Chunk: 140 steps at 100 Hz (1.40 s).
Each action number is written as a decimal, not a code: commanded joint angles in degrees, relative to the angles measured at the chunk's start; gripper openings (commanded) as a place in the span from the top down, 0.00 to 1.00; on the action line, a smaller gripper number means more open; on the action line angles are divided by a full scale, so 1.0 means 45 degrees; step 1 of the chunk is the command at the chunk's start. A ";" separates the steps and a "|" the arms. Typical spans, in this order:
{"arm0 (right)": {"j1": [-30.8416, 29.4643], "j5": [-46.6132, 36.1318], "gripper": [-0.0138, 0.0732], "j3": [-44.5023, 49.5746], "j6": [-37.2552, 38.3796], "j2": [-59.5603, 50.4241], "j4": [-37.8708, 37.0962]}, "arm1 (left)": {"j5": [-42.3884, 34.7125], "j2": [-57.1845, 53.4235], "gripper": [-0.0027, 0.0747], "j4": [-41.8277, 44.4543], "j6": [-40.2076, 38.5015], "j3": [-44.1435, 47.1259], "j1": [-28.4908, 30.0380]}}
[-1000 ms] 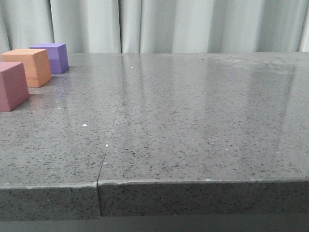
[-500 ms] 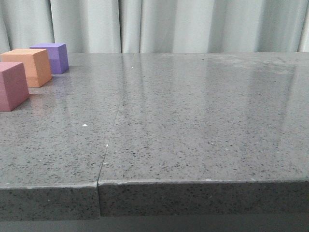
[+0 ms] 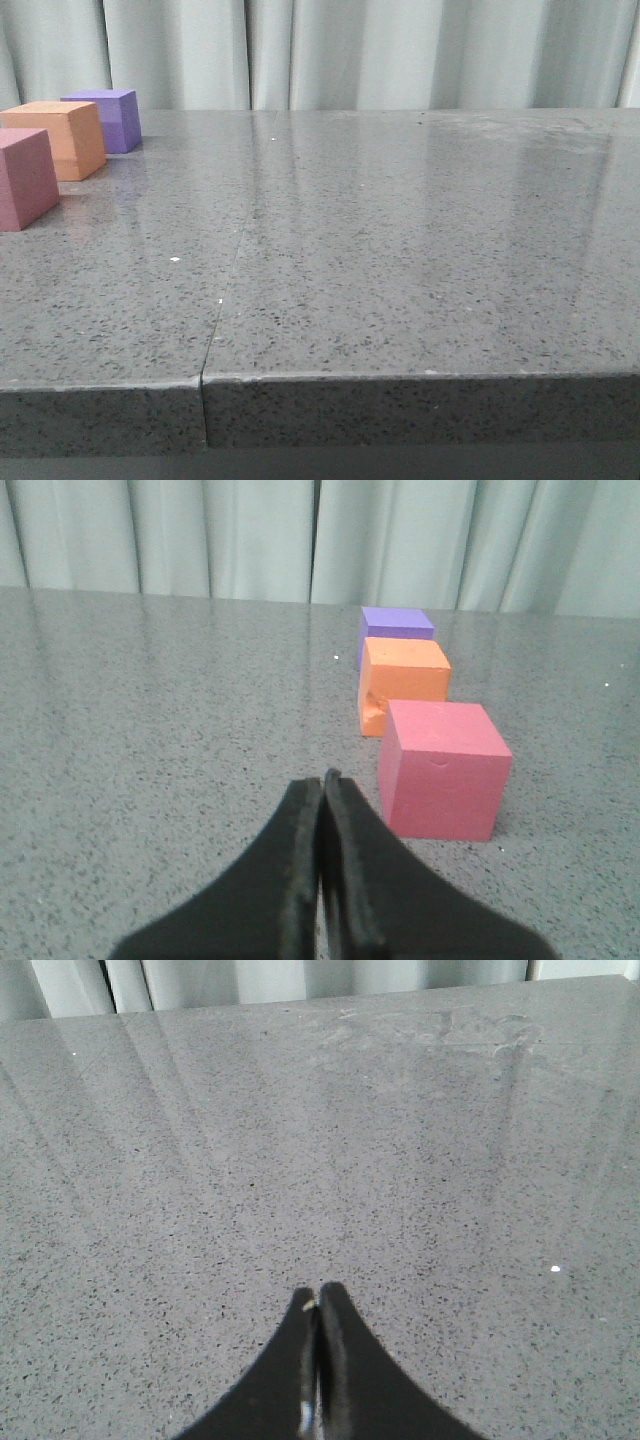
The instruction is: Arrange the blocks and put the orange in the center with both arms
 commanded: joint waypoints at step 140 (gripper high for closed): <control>-0.0028 -0.0900 0.92 -0.0237 -0.0160 0.0116 -0.0282 | -0.3001 -0.2253 0.99 0.0214 0.0037 0.2571 0.0013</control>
